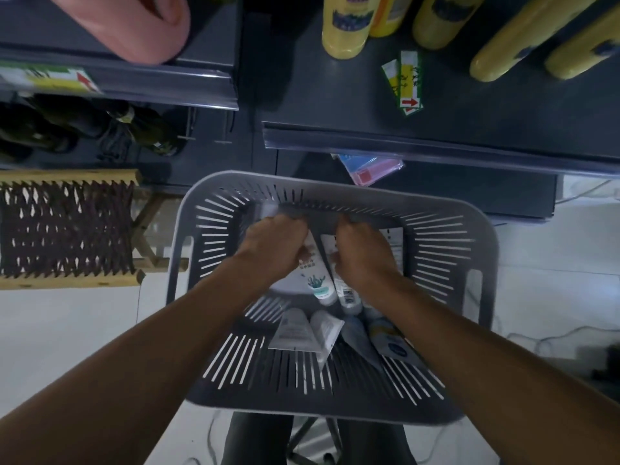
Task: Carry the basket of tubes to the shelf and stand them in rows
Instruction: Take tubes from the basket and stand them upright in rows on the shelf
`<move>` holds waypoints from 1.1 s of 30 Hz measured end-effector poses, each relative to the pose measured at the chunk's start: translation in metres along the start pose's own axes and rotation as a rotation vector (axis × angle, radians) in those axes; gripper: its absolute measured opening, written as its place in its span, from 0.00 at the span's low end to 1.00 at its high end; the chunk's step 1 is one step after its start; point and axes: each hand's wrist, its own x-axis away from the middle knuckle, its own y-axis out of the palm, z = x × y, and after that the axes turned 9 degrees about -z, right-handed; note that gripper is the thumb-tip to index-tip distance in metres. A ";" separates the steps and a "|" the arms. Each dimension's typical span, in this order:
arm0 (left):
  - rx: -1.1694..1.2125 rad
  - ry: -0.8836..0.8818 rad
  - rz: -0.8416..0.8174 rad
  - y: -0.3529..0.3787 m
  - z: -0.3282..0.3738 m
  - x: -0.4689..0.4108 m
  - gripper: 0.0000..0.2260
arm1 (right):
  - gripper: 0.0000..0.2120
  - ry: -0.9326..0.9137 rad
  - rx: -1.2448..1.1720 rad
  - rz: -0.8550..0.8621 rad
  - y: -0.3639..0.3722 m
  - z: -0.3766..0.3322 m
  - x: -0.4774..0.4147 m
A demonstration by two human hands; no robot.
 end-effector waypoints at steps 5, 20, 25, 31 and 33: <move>-0.128 0.038 0.018 -0.037 0.017 0.028 0.11 | 0.12 0.013 0.017 0.009 -0.038 0.002 0.029; -0.402 0.090 0.403 -0.261 0.137 0.190 0.06 | 0.09 -0.198 0.144 0.372 -0.282 0.038 0.232; -0.412 0.141 0.572 -0.334 0.184 0.235 0.07 | 0.13 -0.254 0.168 0.507 -0.357 0.058 0.291; -0.440 0.135 0.666 -0.395 0.227 0.273 0.08 | 0.06 -0.334 0.136 0.603 -0.426 0.080 0.341; -0.419 0.145 0.675 -0.415 0.240 0.283 0.07 | 0.05 -0.346 0.121 0.611 -0.446 0.089 0.352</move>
